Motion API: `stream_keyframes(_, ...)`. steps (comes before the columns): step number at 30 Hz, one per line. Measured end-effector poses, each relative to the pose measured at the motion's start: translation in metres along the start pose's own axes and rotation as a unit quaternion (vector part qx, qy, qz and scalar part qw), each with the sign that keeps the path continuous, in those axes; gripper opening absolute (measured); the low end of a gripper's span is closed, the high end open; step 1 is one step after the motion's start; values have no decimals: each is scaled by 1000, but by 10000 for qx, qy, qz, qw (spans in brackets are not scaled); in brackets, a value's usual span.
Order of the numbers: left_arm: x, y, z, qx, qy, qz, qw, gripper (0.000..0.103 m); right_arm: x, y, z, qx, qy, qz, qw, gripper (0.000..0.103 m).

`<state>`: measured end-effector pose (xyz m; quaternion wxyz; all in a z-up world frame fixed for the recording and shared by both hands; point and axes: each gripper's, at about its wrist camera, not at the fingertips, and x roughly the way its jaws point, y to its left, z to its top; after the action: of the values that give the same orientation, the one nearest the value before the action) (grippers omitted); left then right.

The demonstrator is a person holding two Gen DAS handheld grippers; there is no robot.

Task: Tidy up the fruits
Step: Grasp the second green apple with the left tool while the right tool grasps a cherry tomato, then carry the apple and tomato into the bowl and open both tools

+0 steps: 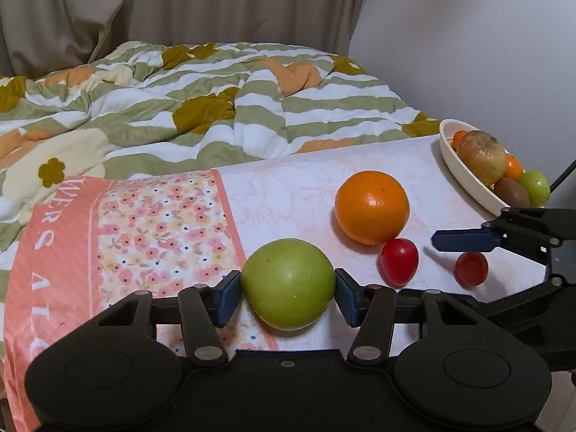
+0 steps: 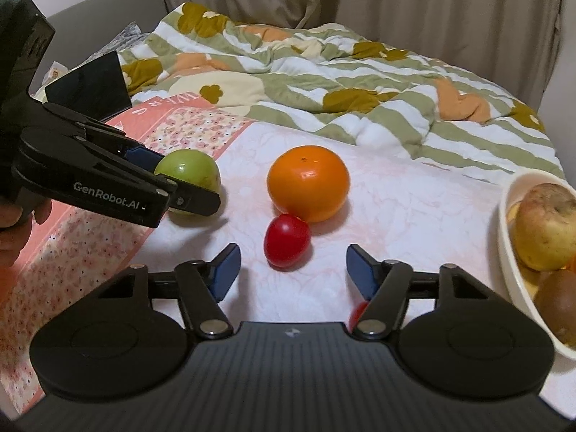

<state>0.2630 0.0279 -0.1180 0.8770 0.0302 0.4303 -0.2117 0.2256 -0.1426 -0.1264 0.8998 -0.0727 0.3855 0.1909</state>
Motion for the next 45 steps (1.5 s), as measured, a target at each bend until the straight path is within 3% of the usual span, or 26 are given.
stream_keyframes(11, -9, 6, -8, -25, -17, 129, 9999, 59, 15, 4, 5, 8, 64, 32, 10000, 60)
stream_keyframes(13, -11, 7, -10, -63, -23, 143, 9999, 59, 17, 4, 6, 51, 72, 13, 10000, 45)
stream_keyframes(22, -38, 7, -13, -209, -218, 199, 9993, 59, -6, 8, 10, 179, -133, -16, 9997, 45)
stream_keyframes(32, -90, -15, -13, -144, -720, 205, 9971, 59, -68, 16, 14, 299, -493, -182, 9982, 45)
stream_keyframes(45, -143, -67, -19, -86, -1179, 175, 9928, 59, -157, 2, -17, 626, -796, -562, 9933, 45)
